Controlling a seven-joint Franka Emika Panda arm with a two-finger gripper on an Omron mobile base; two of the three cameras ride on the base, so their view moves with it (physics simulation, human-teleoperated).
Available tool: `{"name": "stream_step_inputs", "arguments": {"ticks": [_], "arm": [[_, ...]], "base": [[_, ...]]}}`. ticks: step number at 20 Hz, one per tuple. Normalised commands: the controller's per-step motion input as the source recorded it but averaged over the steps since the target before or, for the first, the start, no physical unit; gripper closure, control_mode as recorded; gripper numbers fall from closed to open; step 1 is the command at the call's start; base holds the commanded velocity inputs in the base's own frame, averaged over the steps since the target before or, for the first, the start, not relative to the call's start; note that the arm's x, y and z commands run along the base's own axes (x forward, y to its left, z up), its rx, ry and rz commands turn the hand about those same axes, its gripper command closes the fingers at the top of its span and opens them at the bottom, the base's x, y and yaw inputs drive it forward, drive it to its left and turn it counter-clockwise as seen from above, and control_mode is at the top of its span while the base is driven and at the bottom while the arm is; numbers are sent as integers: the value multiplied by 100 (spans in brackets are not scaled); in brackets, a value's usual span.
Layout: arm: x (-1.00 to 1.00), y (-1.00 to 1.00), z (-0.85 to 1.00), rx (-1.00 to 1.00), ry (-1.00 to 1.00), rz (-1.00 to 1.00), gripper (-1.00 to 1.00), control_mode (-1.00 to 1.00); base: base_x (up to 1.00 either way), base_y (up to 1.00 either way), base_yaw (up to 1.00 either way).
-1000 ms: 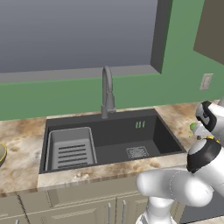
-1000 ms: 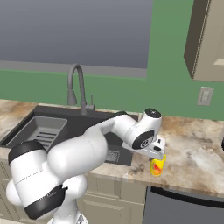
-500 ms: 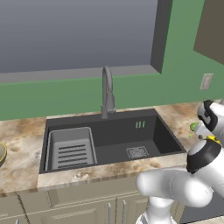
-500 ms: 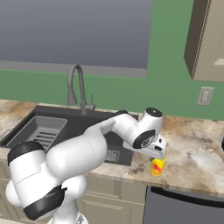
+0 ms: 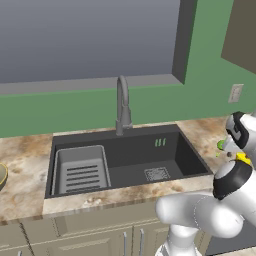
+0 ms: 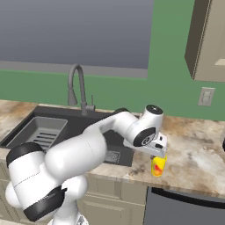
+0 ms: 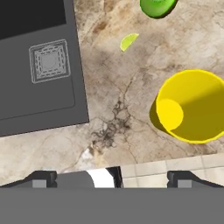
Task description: Remove the kiwi and lemon wedge from the sink. Then move the bowl and cup from the counter to the sink for washing.
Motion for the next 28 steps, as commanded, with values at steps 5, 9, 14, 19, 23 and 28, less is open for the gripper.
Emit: {"name": "stream_step_inputs", "arguments": {"ticks": [5,9,14,19,23,28], "arm": [[16,0,0,-3,0,0,-100,-100],[19,0,-2,-4,0,0,-100,-100],[17,-4,-7,-3,0,1,-100,-100],[7,-11,-8,-1,1,0,-100,-100],[0,-15,-11,0,3,0,-100,-100],[1,-15,-7,0,4,0,-100,-100]], "base": [[0,0,0],[0,0,0],[0,0,0],[0,0,0],[0,0,0],[0,0,0]]}}
